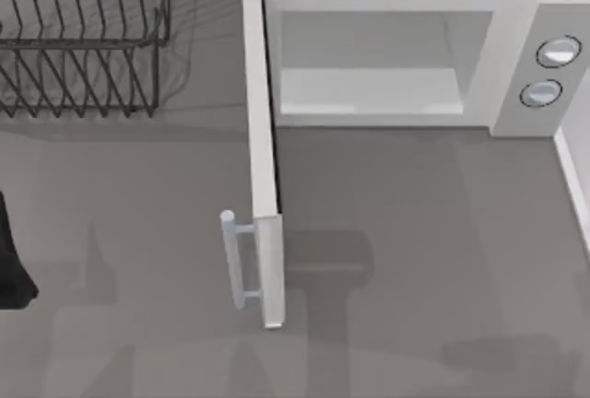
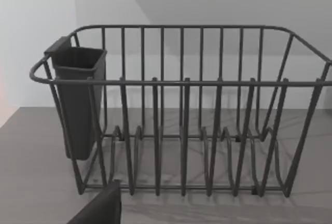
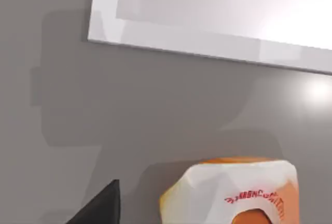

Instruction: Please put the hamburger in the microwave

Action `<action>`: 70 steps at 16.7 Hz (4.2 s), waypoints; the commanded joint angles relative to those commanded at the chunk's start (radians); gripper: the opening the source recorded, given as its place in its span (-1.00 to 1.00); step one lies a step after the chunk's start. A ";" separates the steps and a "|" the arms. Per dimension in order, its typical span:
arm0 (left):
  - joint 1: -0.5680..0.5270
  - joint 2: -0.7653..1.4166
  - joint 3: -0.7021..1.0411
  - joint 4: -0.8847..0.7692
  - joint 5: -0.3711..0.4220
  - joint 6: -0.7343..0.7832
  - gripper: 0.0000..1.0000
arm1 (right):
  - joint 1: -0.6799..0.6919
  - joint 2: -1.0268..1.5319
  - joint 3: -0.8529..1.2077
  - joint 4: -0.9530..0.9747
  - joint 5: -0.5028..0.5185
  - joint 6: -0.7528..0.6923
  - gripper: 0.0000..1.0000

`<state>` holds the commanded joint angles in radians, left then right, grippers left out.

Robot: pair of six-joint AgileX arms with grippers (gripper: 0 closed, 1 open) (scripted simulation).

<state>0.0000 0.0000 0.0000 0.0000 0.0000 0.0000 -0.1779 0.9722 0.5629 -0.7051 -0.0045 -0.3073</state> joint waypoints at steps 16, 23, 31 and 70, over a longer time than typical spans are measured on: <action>0.000 0.000 0.000 0.000 0.000 0.000 1.00 | -0.065 0.422 0.194 -0.234 -0.002 -0.117 1.00; 0.000 0.000 0.000 0.000 0.000 0.000 1.00 | -0.064 0.577 0.045 0.079 -0.003 -0.111 1.00; 0.000 0.000 0.000 0.000 0.000 0.000 1.00 | -0.063 0.602 0.021 0.123 -0.003 -0.111 0.70; 0.000 0.000 0.000 0.000 0.000 0.000 1.00 | -0.064 0.364 0.356 -0.417 -0.002 -0.116 -1.00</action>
<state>0.0000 0.0000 0.0000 0.0000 0.0000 0.0000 -0.2419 1.3363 0.9185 -1.1223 -0.0061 -0.4235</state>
